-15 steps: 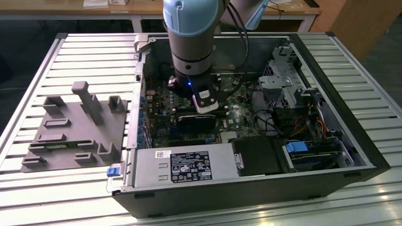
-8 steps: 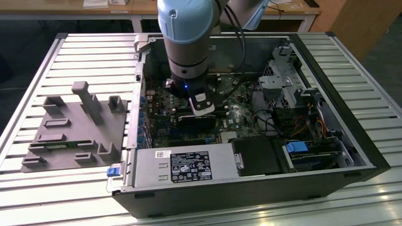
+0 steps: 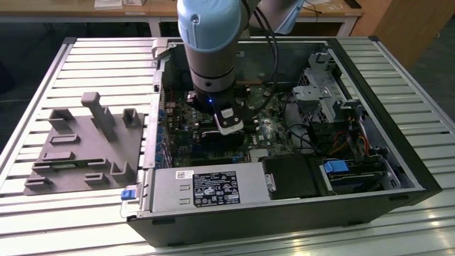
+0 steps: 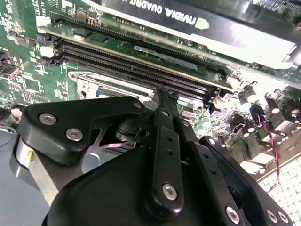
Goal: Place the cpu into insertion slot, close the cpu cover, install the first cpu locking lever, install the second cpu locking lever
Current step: 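Install the second cpu locking lever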
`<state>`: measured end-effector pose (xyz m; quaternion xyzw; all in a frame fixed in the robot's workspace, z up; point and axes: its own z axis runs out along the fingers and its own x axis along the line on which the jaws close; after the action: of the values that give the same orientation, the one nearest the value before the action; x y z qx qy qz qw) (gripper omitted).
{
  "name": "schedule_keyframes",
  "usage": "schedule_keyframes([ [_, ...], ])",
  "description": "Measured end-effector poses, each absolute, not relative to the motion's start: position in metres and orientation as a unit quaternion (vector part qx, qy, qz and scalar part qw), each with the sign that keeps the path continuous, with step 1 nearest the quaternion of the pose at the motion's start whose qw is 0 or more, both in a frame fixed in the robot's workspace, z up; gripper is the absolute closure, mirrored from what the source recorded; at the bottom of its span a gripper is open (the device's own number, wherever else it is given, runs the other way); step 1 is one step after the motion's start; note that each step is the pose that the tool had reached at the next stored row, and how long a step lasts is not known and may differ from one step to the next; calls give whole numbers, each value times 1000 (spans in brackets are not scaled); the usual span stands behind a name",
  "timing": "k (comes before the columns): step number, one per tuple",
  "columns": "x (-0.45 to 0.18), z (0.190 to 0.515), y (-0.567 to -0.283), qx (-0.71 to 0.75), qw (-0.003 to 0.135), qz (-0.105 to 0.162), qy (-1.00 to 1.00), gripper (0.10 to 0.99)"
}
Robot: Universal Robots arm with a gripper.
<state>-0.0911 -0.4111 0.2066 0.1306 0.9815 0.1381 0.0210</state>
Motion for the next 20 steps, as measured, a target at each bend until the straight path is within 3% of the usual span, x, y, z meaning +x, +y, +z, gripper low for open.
schedule_keyframes([
  [6,-91,206,-411,121,24,139,983,984],
  [13,-91,205,-411,102,51,144,983,984],
  [20,-102,201,-411,98,61,146,983,984],
])
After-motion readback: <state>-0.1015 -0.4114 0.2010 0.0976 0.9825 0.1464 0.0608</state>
